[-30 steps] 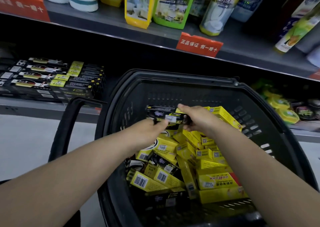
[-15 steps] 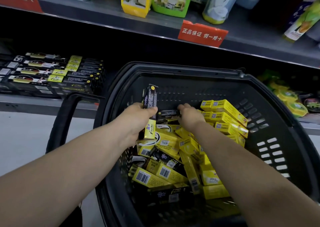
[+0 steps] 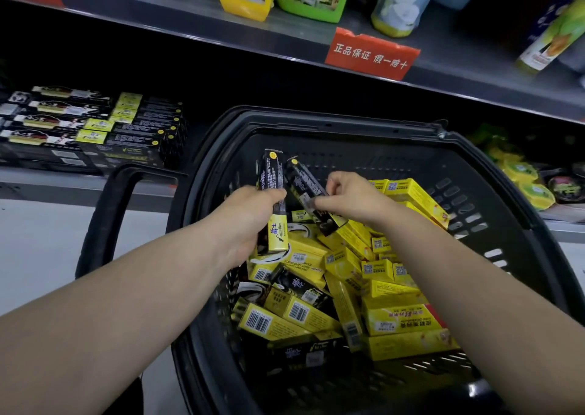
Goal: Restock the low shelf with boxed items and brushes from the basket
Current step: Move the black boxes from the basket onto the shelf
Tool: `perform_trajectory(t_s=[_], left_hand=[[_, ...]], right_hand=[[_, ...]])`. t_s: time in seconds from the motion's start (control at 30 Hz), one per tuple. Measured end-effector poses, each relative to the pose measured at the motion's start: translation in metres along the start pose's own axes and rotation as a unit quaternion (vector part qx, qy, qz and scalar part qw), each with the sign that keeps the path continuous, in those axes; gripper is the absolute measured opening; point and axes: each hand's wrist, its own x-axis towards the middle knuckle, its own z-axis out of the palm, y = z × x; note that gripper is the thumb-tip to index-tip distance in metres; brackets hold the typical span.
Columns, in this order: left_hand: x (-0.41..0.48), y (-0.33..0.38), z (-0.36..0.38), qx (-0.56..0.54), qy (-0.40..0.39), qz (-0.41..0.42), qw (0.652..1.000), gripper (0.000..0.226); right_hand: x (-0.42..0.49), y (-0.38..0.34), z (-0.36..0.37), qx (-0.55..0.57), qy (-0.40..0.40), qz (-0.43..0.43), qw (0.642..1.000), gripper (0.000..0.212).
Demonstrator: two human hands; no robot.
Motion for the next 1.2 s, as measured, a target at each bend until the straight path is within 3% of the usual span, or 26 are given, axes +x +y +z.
perform_trajectory(t_s=[0.07,0.1,0.2,0.37,0.43,0.5,0.53,0.6,0.73,0.83,0.93,1.07,1.13,1.2], left_hand=[[-0.001,0.000,0.002,-0.005,-0.001,-0.005,1.000,0.032],[-0.001,0.001,0.003,-0.012,-0.006,-0.008,1.000,0.029],[-0.002,0.003,0.003,-0.045,-0.019,-0.004,0.999,0.025],[0.000,0.000,-0.005,-0.010,-0.025,0.026,0.999,0.014],[0.003,-0.005,-0.007,0.056,-0.012,0.053,0.997,0.023],[0.003,-0.007,-0.008,0.144,0.006,0.111,0.983,0.032],[0.002,-0.007,-0.008,0.173,0.016,0.136,0.975,0.034],[0.004,-0.008,-0.010,0.198,0.021,0.163,0.966,0.034],[0.007,-0.009,-0.011,0.203,0.019,0.166,0.965,0.030],[0.010,-0.009,-0.012,0.197,0.020,0.157,0.968,0.028],[0.010,-0.009,-0.013,0.188,0.017,0.143,0.972,0.033],[0.013,-0.010,-0.012,0.177,0.015,0.115,0.977,0.072],[0.014,-0.011,-0.012,0.137,0.000,0.098,0.986,0.072],[0.013,-0.008,-0.011,0.090,-0.004,0.073,0.993,0.060]], right_hand=[[-0.019,-0.012,-0.007,0.175,-0.071,-0.006,0.982,0.038],[-0.026,-0.016,-0.006,0.211,-0.098,-0.023,0.972,0.037],[-0.035,-0.028,0.005,0.217,-0.125,-0.088,0.964,0.033],[-0.013,-0.017,0.006,0.248,-0.122,-0.066,0.959,0.042],[0.007,-0.002,0.013,0.171,-0.080,-0.038,0.981,0.039],[0.030,0.012,0.030,-0.049,-0.074,-0.029,0.996,0.017],[0.040,0.017,0.040,-0.166,-0.096,-0.025,0.981,0.017],[0.054,0.024,0.061,-0.319,-0.112,-0.005,0.941,0.046],[0.062,0.023,0.083,-0.439,-0.048,-0.037,0.897,0.032],[0.066,0.028,0.086,-0.484,-0.056,-0.086,0.869,0.034],[0.061,0.023,0.075,-0.464,-0.045,-0.092,0.880,0.032],[0.032,0.009,0.028,-0.367,-0.003,-0.067,0.928,0.023],[0.008,0.005,0.001,-0.266,0.016,-0.040,0.963,0.026],[-0.022,0.000,-0.016,-0.071,0.001,0.008,0.997,0.024]])
